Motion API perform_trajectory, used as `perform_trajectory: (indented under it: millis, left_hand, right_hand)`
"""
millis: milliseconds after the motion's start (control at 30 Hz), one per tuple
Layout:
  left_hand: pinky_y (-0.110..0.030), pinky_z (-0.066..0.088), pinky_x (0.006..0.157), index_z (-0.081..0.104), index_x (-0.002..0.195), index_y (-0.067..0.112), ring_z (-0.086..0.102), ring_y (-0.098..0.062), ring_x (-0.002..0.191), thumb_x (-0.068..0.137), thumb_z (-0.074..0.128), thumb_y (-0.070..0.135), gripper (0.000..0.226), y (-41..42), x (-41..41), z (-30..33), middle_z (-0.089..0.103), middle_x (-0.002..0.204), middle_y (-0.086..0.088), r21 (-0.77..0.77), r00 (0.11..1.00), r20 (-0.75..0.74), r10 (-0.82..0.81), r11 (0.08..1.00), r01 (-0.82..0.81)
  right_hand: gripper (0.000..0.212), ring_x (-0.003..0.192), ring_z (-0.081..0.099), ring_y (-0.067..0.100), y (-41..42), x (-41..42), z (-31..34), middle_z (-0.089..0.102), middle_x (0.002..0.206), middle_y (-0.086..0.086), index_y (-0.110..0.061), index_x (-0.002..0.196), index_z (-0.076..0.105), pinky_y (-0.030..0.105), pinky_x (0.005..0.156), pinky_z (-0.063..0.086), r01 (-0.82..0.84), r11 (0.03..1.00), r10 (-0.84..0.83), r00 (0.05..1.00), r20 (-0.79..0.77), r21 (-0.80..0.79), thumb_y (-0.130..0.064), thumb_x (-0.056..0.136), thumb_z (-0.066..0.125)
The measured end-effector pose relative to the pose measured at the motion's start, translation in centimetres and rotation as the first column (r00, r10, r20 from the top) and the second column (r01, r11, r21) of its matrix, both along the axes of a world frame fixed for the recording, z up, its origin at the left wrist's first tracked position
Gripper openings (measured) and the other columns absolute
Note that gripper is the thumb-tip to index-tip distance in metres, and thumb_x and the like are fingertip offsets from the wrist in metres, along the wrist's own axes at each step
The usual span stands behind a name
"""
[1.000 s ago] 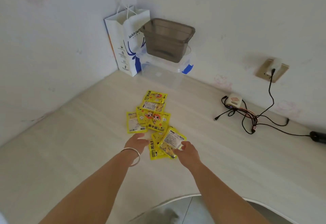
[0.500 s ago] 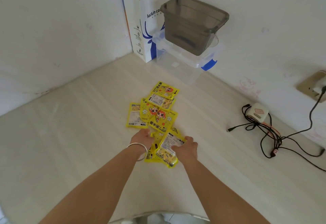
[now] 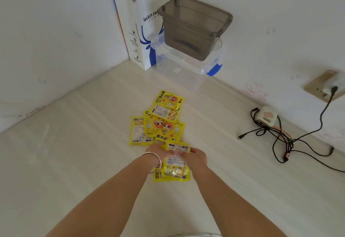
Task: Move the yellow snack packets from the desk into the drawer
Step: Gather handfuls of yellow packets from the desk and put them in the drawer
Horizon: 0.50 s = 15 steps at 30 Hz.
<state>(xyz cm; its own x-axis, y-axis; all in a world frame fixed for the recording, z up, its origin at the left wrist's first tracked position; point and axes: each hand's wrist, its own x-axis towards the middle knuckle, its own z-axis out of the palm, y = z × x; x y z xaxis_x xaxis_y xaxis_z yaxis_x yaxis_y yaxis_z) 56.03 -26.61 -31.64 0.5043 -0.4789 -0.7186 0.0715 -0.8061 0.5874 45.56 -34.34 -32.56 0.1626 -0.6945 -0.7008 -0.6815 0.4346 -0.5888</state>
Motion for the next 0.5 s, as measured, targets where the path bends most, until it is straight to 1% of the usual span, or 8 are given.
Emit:
perform_trajectory:
  millis: [67, 100, 167, 200, 233, 333, 400, 500]
  left_hand:
    - [-0.038, 0.052, 0.089, 0.055, 0.129, 0.014, 0.064, -0.029, 0.097, 0.074, 0.073, 0.045, 0.065, 0.0, -0.1, 0.1, 0.067, 0.108, -0.012, 0.005, 0.999, -0.034, -0.031, 0.999, 0.031]
    - [-0.038, 0.051, 0.091, 0.06, 0.122, 0.013, 0.062, -0.026, 0.094, 0.075, 0.073, 0.044, 0.058, 0.1, -0.2, 0.1, 0.066, 0.104, -0.008, -0.014, 0.998, -0.059, -0.02, 1.0, 0.019]
    - [-0.035, 0.046, 0.095, 0.055, 0.117, 0.019, 0.057, -0.024, 0.101, 0.078, 0.073, 0.036, 0.047, 0.3, -0.2, 0.3, 0.061, 0.112, -0.006, -0.06, 0.991, -0.129, 0.043, 0.997, -0.051]
    - [-0.033, 0.043, 0.095, 0.047, 0.133, 0.017, 0.055, -0.026, 0.112, 0.079, 0.072, 0.033, 0.061, 0.4, -0.1, 0.1, 0.058, 0.123, -0.008, -0.072, 0.983, -0.164, 0.08, 0.993, -0.093]
    - [-0.032, 0.04, 0.093, 0.044, 0.136, 0.014, 0.053, -0.026, 0.116, 0.081, 0.071, 0.03, 0.063, 0.5, 0.0, 0.2, 0.056, 0.127, -0.009, -0.099, 0.978, -0.181, 0.105, 0.987, -0.124]
    - [-0.027, 0.036, 0.085, 0.058, 0.115, 0.017, 0.053, -0.018, 0.097, 0.084, 0.068, 0.026, 0.034, 0.9, 1.0, 1.2, 0.061, 0.111, -0.001, -0.189, 0.974, -0.206, 0.098, 0.972, -0.138]
    - [-0.028, 0.039, 0.085, 0.065, 0.108, 0.017, 0.057, -0.018, 0.093, 0.082, 0.07, 0.028, 0.029, 1.4, 2.2, 1.4, 0.067, 0.113, -0.002, -0.215, 0.978, -0.186, 0.098, 0.967, -0.138]
    - [-0.04, 0.049, 0.094, 0.067, 0.093, 0.021, 0.065, -0.026, 0.099, 0.08, 0.072, 0.022, 0.014, 2.4, 4.8, 1.0, 0.07, 0.103, -0.007, -0.27, 0.955, -0.21, 0.21, 0.926, -0.262]
  right_hand:
    - [0.015, 0.082, 0.068, 0.024, 0.4, 0.2, 0.2, 0.073, 0.088, 0.007, -0.017, 0.082, 0.072, 0.036, 0.08, 0.055, -0.005, 1.0, 0.006, 0.999, 0.041, -0.023, -0.029, 0.074, 0.075]
    - [0.012, 0.079, 0.067, 0.025, 0.5, 0.3, 0.2, 0.073, 0.086, 0.007, -0.017, 0.079, 0.071, 0.036, 0.077, 0.055, 0.002, 0.999, 0.0, 0.998, 0.063, -0.036, -0.029, 0.077, 0.072]
    - [0.017, 0.077, 0.066, 0.025, 0.7, 0.4, 0.2, 0.071, 0.083, 0.007, -0.012, 0.082, 0.071, 0.036, 0.074, 0.053, 0.019, 0.998, -0.013, 0.995, 0.102, -0.061, -0.029, 0.079, 0.07]
    - [0.022, 0.073, 0.062, 0.023, 0.9, 0.5, 0.3, 0.068, 0.08, 0.006, -0.009, 0.083, 0.071, 0.035, 0.071, 0.051, 0.03, 0.997, -0.021, 0.993, 0.119, -0.074, -0.031, 0.081, 0.068]
    - [0.026, 0.07, 0.057, 0.021, 0.9, 0.6, 0.3, 0.065, 0.076, 0.005, -0.007, 0.081, 0.069, 0.034, 0.069, 0.048, 0.046, 0.995, -0.034, 0.99, 0.139, -0.085, -0.033, 0.083, 0.066]
    - [0.033, 0.062, 0.052, 0.019, 0.8, 1.5, 0.5, 0.058, 0.066, 0.002, -0.015, 0.07, 0.063, 0.035, 0.067, 0.046, 0.141, 0.986, -0.122, 0.974, 0.192, -0.091, -0.038, 0.092, 0.055]
    - [0.033, 0.066, 0.053, 0.019, 0.4, 2.4, 0.9, 0.06, 0.07, 0.001, -0.016, 0.076, 0.064, 0.034, 0.068, 0.044, 0.163, 0.977, -0.133, 0.97, 0.202, -0.137, -0.038, 0.095, 0.049]
    - [0.022, 0.081, 0.056, 0.019, -0.2, 4.0, 1.2, 0.065, 0.092, 0.0, -0.016, 0.101, 0.066, 0.03, 0.07, 0.041, 0.096, 0.97, -0.069, 0.99, 0.125, -0.224, -0.031, 0.094, 0.05]
